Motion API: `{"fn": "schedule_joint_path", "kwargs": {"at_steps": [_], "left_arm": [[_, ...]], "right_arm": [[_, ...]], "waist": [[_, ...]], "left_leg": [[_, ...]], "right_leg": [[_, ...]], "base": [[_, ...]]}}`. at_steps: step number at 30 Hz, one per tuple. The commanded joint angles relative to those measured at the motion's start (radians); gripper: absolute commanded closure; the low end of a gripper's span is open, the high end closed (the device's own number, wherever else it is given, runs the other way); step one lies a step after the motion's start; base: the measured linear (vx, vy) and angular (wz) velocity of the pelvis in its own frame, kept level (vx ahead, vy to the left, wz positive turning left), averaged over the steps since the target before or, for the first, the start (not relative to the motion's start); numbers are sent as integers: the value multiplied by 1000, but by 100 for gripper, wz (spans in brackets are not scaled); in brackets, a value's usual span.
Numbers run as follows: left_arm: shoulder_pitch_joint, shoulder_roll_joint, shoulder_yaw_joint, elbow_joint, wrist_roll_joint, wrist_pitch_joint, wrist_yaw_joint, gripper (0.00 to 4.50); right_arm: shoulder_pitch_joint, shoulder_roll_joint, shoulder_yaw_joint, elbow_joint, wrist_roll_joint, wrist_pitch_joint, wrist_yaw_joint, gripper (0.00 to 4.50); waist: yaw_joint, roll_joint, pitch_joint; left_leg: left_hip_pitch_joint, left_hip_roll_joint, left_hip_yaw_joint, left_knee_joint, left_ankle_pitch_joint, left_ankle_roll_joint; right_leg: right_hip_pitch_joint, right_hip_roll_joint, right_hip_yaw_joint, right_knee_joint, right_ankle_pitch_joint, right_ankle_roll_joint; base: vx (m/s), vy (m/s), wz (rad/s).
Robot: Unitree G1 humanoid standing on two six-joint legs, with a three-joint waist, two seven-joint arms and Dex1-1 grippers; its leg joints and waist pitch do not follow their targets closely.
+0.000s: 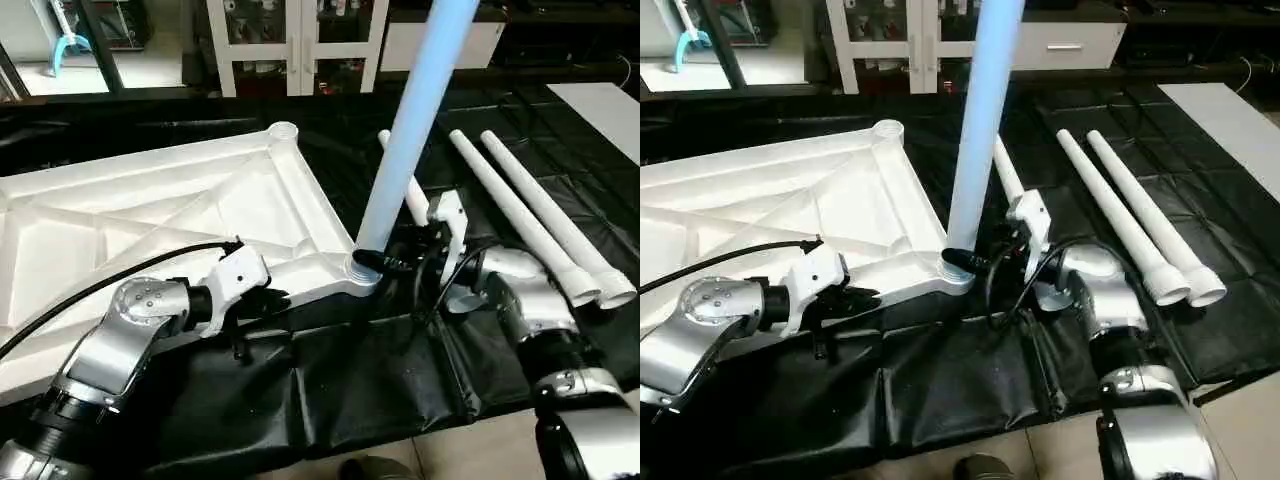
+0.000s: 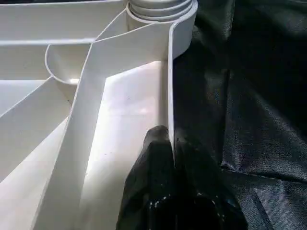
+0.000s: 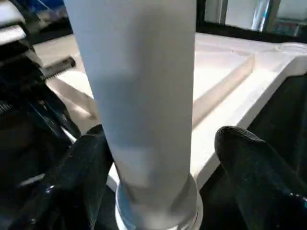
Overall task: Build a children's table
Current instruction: Rotate leg to tighten
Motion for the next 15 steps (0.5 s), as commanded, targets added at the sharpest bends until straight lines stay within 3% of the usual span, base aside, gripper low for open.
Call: {"fn": "schedule_joint_path", "kwargs": {"at_steps": [1,12,15], "left_arm": [[25,25,-8,48,23,23,-8,450],[25,18,-23,38,22,29,-1,450],[20,6,-28,33,25,43,12,450]], "right_arm": [[-13,-9,-26,10,24,8,4,119],[35,49,-28,1,24,-9,-45,221],[49,74,-34,12,1,-17,-134,239]], "waist": [[8,5,-57],[4,5,-60],[3,-1,-63]], "left_leg": [[5,28,-10,-59,-136,115],[5,28,-10,-58,-132,103],[4,27,-10,-57,-126,103]], "right_leg": [[59,-68,49,-76,-108,-289],[59,-68,50,-74,-110,-287],[60,-68,49,-73,-111,-284]], "base": [[0,0,0],[0,0,0],[0,0,0]]}}
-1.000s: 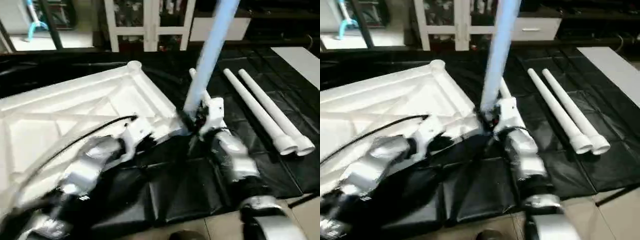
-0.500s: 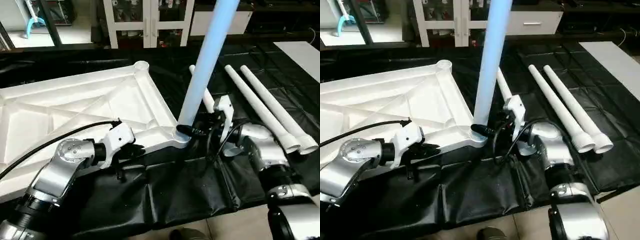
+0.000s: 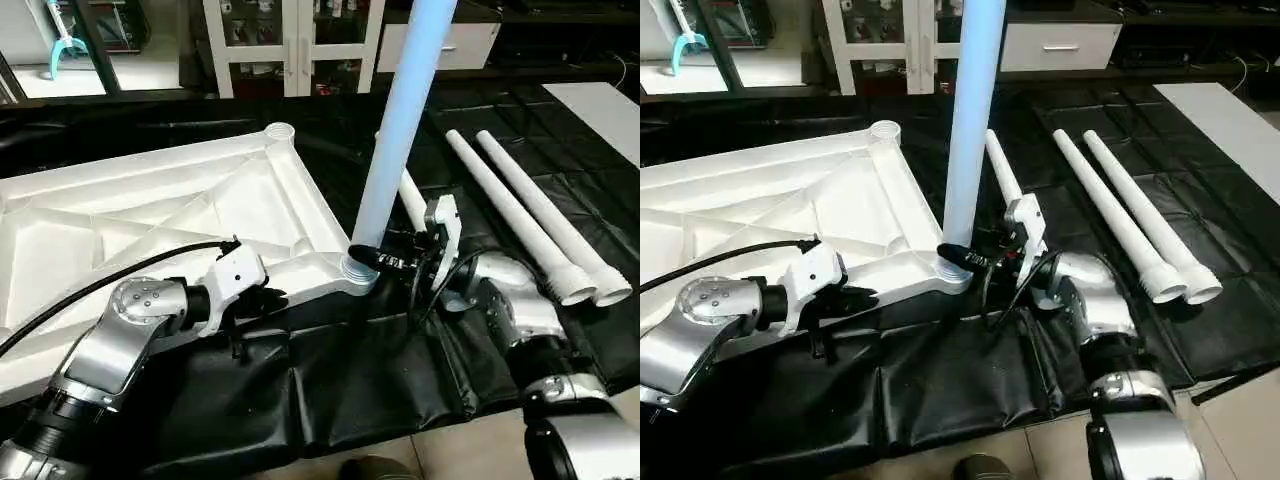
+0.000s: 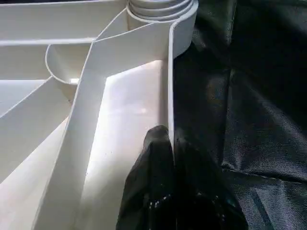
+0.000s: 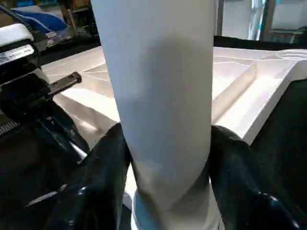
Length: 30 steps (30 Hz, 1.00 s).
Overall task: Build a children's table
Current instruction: Rotate leg to tighten
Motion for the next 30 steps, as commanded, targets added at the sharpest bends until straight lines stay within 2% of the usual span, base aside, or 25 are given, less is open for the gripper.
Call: {"fn": "schedule_joint_path", "kwargs": {"at_steps": [1,4,6,7,8,9,10,12,13,15,17,18,21,22,23,24,26,27,28,29,30], "left_arm": [[19,-2,-31,30,26,40,10,450],[3,-43,-41,37,41,85,64,450],[-19,-95,-48,56,60,134,132,450],[-35,-133,-49,71,73,166,183,450],[-36,-136,-49,72,74,168,187,450],[-63,-192,-52,97,91,205,252,450],[-68,-203,-53,103,94,210,264,450],[-92,-251,-56,126,100,234,309,450],[-117,-300,-55,151,105,254,354,450],[-137,-336,-61,167,105,263,372,450],[-150,-353,-72,163,104,259,360,450],[-152,-357,-74,158,104,260,358,450],[-130,-307,-83,138,109,206,309,450],[-130,-307,-83,138,109,206,309,450],[-101,-266,-74,116,98,187,270,450],[-71,-213,-77,94,95,148,221,450],[-59,-191,-81,86,96,130,200,450],[-33,-151,-79,68,88,95,158,450],[-17,-127,-76,56,82,74,132,450],[10,-89,-64,40,65,47,87,450],[26,-65,-56,30,54,27,58,450]], "right_arm": [[15,15,-18,19,-24,4,-117,244],[34,52,-31,39,-66,-14,-280,248],[54,85,-28,41,-105,-14,-414,250],[60,109,-30,44,-126,-9,-514,251],[61,111,-30,44,-127,-8,-521,251],[58,142,-38,56,-141,1,-626,252],[56,149,-40,59,-143,4,-648,252],[43,183,-50,84,-146,11,-737,253],[28,216,-60,111,-148,12,-822,253],[14,247,-63,128,-148,8,-870,253],[7,274,-44,126,-155,-4,-857,253],[8,280,-37,122,-157,-7,-853,253],[16,271,-31,77,-114,-35,-699,253],[16,271,-31,77,-114,-35,-699,253],[21,236,-19,46,-104,-64,-606,218],[21,182,-15,26,-87,-74,-498,197],[20,171,-15,22,-82,-74,-478,183],[16,144,-25,15,-60,-66,-423,173],[13,129,-33,12,-45,-60,-391,164],[9,94,-36,0,-21,-36,-314,156],[6,71,-38,-6,-9,-23,-266,150]], "waist": [[9,2,-60],[6,1,-58],[6,0,-53],[7,3,-49],[6,2,-48],[9,4,-48],[10,1,-48],[11,0,-50],[8,3,-47],[11,0,-49],[11,0,-48],[11,-5,-47],[10,-3,-48],[10,-3,-48],[11,-2,-48],[11,-2,-50],[8,-1,-50],[10,2,-50],[5,2,-56],[5,5,-53],[3,5,-56]], "left_leg": [[4,28,-10,-59,-131,97],[6,27,-10,-60,-156,75],[10,26,-10,-62,-181,48],[13,27,-13,-66,-211,34],[15,26,-12,-66,-224,26],[20,24,-13,-65,-249,17],[21,22,-14,-66,-259,11],[20,19,-14,-66,-272,8],[21,20,-14,-67,-287,5],[25,16,-15,-66,-300,0],[18,16,-17,-68,-309,8],[14,16,-19,-70,-310,12],[10,18,-22,-74,-313,20],[10,20,-22,-74,-318,24],[9,18,-21,-73,-315,26],[5,22,-22,-74,-302,36],[0,23,-21,-75,-290,53],[-1,23,-23,-75,-264,55],[-5,25,-22,-73,-229,62],[-5,26,-20,-72,-216,68],[-3,26,-17,-69,-189,82]], "right_leg": [[56,-69,49,-77,-126,-281],[53,-70,50,-83,-184,-267],[49,-69,51,-90,-249,-243],[46,-70,50,-95,-301,-231],[45,-69,51,-99,-322,-220],[42,-69,52,-102,-357,-209],[40,-68,52,-106,-378,-194],[39,-67,51,-107,-393,-179],[33,-66,52,-110,-402,-173],[31,-65,49,-113,-418,-157],[33,-66,48,-114,-421,-143],[35,-66,48,-114,-419,-135],[37,-68,47,-112,-406,-130],[35,-67,48,-112,-400,-131],[36,-68,48,-113,-395,-133],[42,-69,48,-109,-363,-145],[44,-67,48,-105,-329,-168],[48,-70,47,-105,-311,-180],[53,-71,49,-96,-255,-201],[50,-70,49,-95,-230,-210],[52,-68,49,-89,-174,-234]], "base": [[0,0,0],[0,0,0],[0,0,0],[0,0,0],[0,0,0],[0,0,0],[0,0,0],[0,0,0],[0,0,0],[0,0,0],[0,0,0],[0,0,0],[0,0,0],[0,0,0],[0,0,0],[0,0,0],[0,0,0],[0,0,0],[0,0,0],[0,0,0],[0,0,0]]}}
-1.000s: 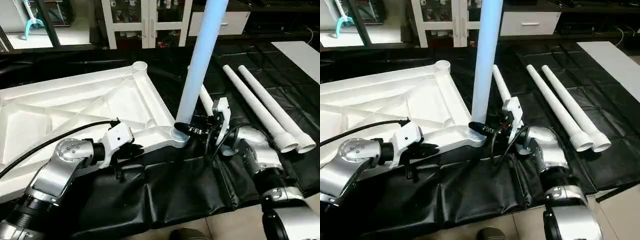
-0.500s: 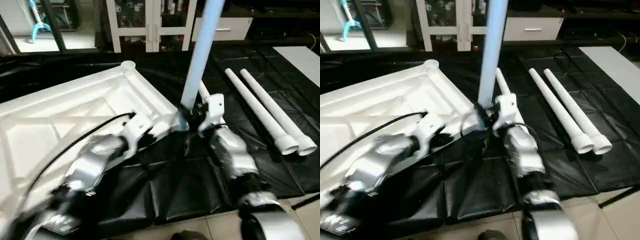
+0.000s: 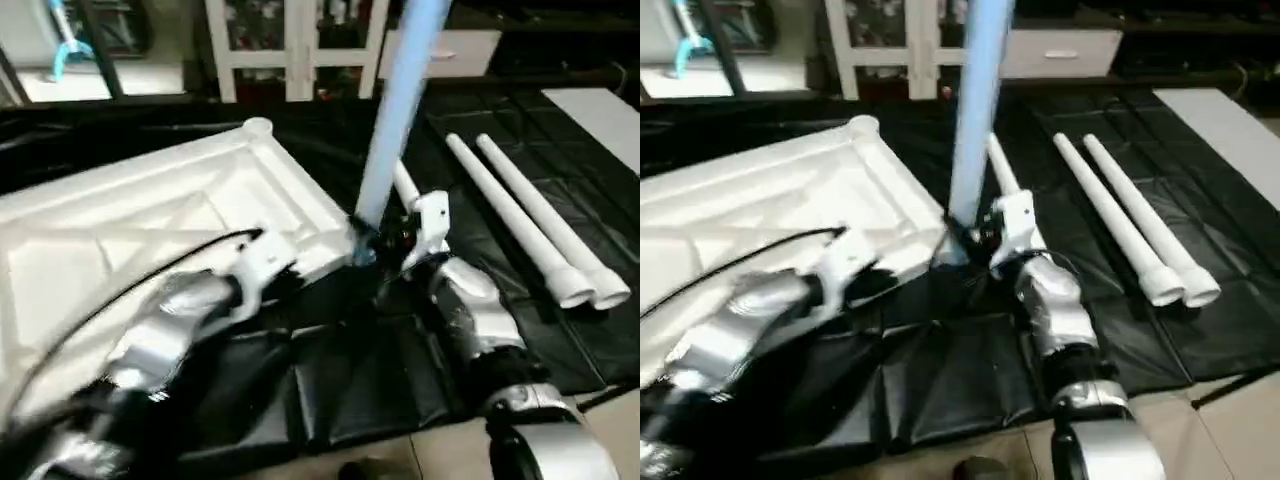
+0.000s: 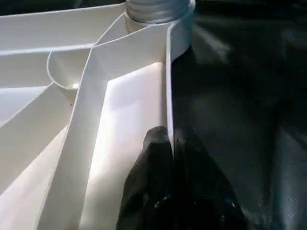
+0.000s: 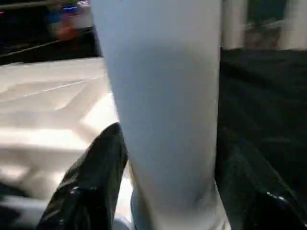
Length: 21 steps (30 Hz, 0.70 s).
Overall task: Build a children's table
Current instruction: Rotate leg to tighten
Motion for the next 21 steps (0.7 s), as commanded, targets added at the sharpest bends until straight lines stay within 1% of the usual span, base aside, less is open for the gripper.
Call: {"fn": "schedule_joint_path", "kwargs": {"at_steps": [1,2,3,4,6,7,9,10,11,12,14,15,16,17,18,21], "left_arm": [[82,70,-10,13,-30,-40,-127,450],[96,101,4,7,-42,-49,-155,450],[104,126,17,4,-51,-50,-173,450],[105,132,22,4,-54,-49,-177,450],[104,146,34,8,-64,-53,-184,450],[102,150,38,10,-66,-56,-186,450],[95,150,42,18,-64,-62,-178,450],[95,150,42,18,-64,-62,-178,450],[94,149,42,20,-64,-64,-178,450],[90,145,39,23,-65,-69,-177,450],[90,145,38,23,-66,-70,-177,450],[89,144,32,24,-70,-75,-175,450],[89,144,32,24,-70,-75,-175,450],[89,143,30,24,-73,-77,-175,450],[89,143,28,24,-73,-78,-175,450],[87,144,26,26,-71,-78,-173,450]], "right_arm": [[-8,-81,8,-23,19,25,142,150],[-14,-116,9,-23,19,29,193,150],[-19,-146,6,-25,24,39,245,150],[-20,-154,5,-27,29,45,263,150],[-24,-178,4,-31,52,66,333,150],[-24,-186,5,-33,58,72,357,150],[-22,-193,9,-40,69,86,398,150],[-22,-193,9,-40,69,86,398,150],[-22,-194,8,-40,71,87,402,176],[-25,-185,3,-36,79,94,394,183],[-25,-184,4,-34,80,93,394,187],[-26,-174,6,-29,80,84,384,201],[-26,-174,6,-29,80,84,384,201],[-24,-169,8,-29,78,85,383,216],[-22,-163,9,-27,72,77,369,225],[-15,-147,10,-24,55,67,334,242]], "waist": [[5,7,-57],[7,7,-57],[6,9,-59],[6,7,-60],[11,9,-63],[14,5,-64],[18,5,-61],[18,4,-59],[18,3,-59],[19,0,-56],[17,-1,-54],[18,2,-52],[17,1,-52],[17,1,-53],[17,2,-55],[15,2,-57]], "left_leg": [[-1,28,-12,-63,-149,104],[-3,27,-13,-62,-129,113],[-2,27,-11,-60,-96,135],[0,27,-9,-58,-82,147],[1,29,-7,-54,-20,183],[2,30,-5,-52,-5,196],[2,30,-4,-51,-5,204],[2,30,-3,-52,-21,199],[3,30,-3,-52,-30,194],[3,30,-3,-54,-62,175],[2,30,-4,-55,-83,160],[7,31,-4,-55,-112,138],[6,31,-4,-56,-115,132],[7,31,-4,-56,-114,128],[6,30,-5,-55,-100,126],[4,28,-4,-53,-81,136]], "right_leg": [[52,-65,50,-79,-107,-259],[54,-64,49,-74,-75,-269],[57,-62,48,-66,-12,-284],[55,-61,48,-63,20,-292],[58,-64,49,-53,116,-319],[58,-63,49,-50,138,-327],[57,-65,48,-50,130,-332],[58,-66,49,-53,102,-330],[58,-67,49,-55,84,-328],[57,-67,50,-61,17,-318],[55,-67,50,-64,-26,-310],[51,-67,51,-69,-76,-300],[52,-67,51,-69,-83,-298],[52,-66,51,-68,-82,-296],[53,-65,52,-65,-58,-297],[54,-65,52,-61,-18,-304]], "base": [[0,0,0],[0,0,0],[0,0,0],[0,0,0],[0,0,0],[0,0,0],[0,0,0],[0,0,0],[0,0,0],[0,0,0],[0,0,0],[0,0,0],[0,0,0],[0,0,0],[0,0,0],[0,0,0]]}}
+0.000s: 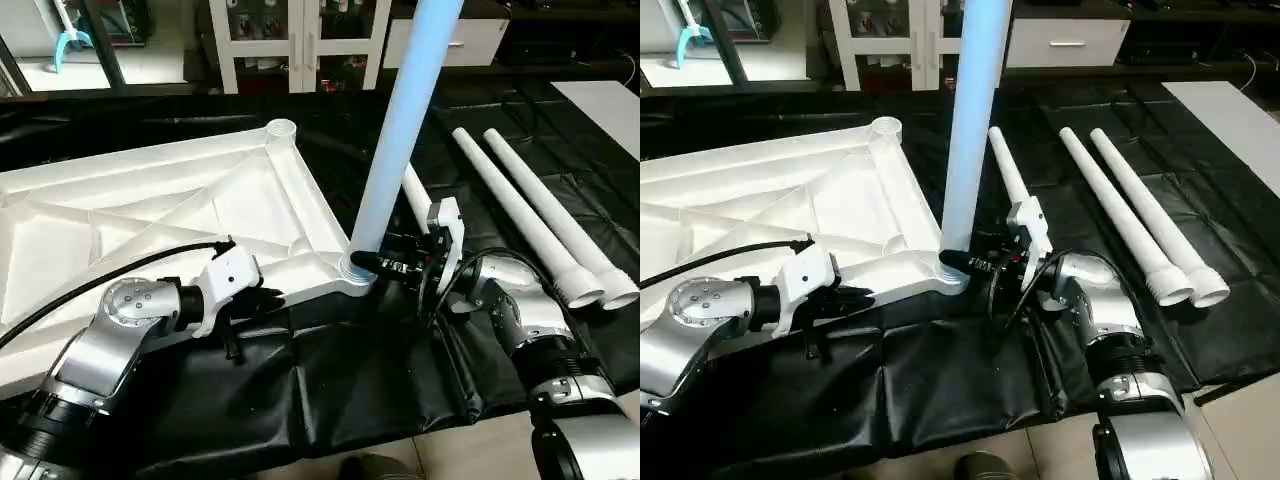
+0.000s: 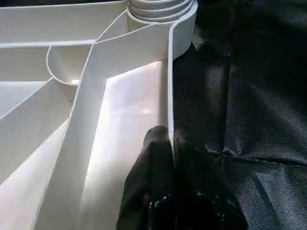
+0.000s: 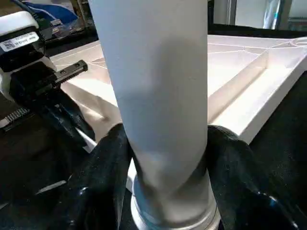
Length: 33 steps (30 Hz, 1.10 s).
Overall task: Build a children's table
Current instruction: Rotate leg to tighten
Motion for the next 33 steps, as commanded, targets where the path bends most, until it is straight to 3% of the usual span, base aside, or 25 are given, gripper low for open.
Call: {"fn": "schedule_joint_path", "kwargs": {"at_steps": [1,3,6,9,14,15,19,23,24,26,27,28,29,30,33], "left_arm": [[38,22,-18,39,9,18,-16,450],[34,21,-20,42,16,23,-9,450],[5,-24,-40,47,46,59,47,450],[-13,-69,-57,43,61,96,92,450],[-76,-217,-85,72,86,213,231,450],[-101,-275,-91,96,94,245,282,450],[-137,-379,-100,129,99,286,349,450],[-118,-365,-113,98,98,257,310,450],[-115,-360,-113,96,97,254,306,450],[-67,-268,-106,55,92,186,219,450],[-40,-220,-102,33,83,153,167,450],[-3,-159,-90,9,70,110,105,450],[-3,-159,-90,9,70,110,105,450],[33,-99,-70,-8,55,71,46,450],[56,-61,-52,-14,48,56,17,450]], "right_arm": [[-5,-7,-48,4,2,-15,-72,247],[0,5,-44,4,-7,-17,-100,251],[18,71,-40,20,-53,-25,-292,253],[19,115,-53,38,-69,-16,-424,254],[11,216,-104,96,-84,14,-752,255],[11,253,-110,108,-96,9,-840,255],[7,332,-106,116,-108,1,-948,255],[7,340,-79,72,-90,-2,-823,255],[8,336,-76,67,-88,-5,-808,220],[25,262,-31,3,-79,-65,-590,185],[27,223,-27,-5,-73,-67,-521,175],[26,172,-33,-12,-50,-59,-429,162],[26,172,-33,-12,-50,-59,-429,162],[25,111,-32,-19,-34,-53,-323,150],[23,67,-30,-16,-39,-52,-272,126]], "waist": [[6,3,-61],[6,3,-61],[3,5,-60],[0,8,-61],[2,8,-57],[3,7,-50],[6,8,-47],[5,8,-50],[3,7,-52],[7,8,-57],[3,8,-59],[6,9,-62],[6,9,-62],[6,13,-64],[4,14,-64]], "left_leg": [[8,28,-8,-57,-79,129],[8,28,-9,-57,-85,130],[8,28,-9,-58,-89,117],[13,28,-9,-60,-93,83],[14,25,-7,-62,-131,55],[16,26,-7,-66,-167,41],[29,21,-13,-69,-275,-1],[21,19,-19,-72,-291,5],[16,20,-20,-73,-283,12],[12,23,-22,-71,-255,33],[4,25,-20,-70,-210,61],[5,21,-21,-67,-194,67],[5,21,-21,-67,-194,67],[5,23,-18,-64,-167,91],[6,28,-14,-63,-119,113]], "right_leg": [[66,-64,50,-66,-11,-303],[67,-65,49,-67,-22,-303],[65,-65,50,-68,-37,-299],[64,-64,52,-70,-52,-296],[62,-63,54,-79,-95,-281],[57,-62,52,-88,-157,-265],[50,-63,50,-104,-322,-201],[52,-62,49,-106,-336,-169],[56,-63,49,-103,-314,-171],[64,-67,50,-98,-258,-186],[68,-65,49,-91,-181,-214],[71,-64,47,-90,-166,-220],[71,-64,47,-90,-166,-220],[71,-66,48,-86,-129,-245],[69,-65,47,-76,-53,-282]], "base": [[0,0,0],[0,0,0],[0,0,0],[0,0,0],[0,0,0],[0,0,0],[0,0,0],[0,0,0],[0,0,0],[0,0,0],[0,0,0],[0,0,0],[0,0,0],[0,0,0],[0,0,0]]}}
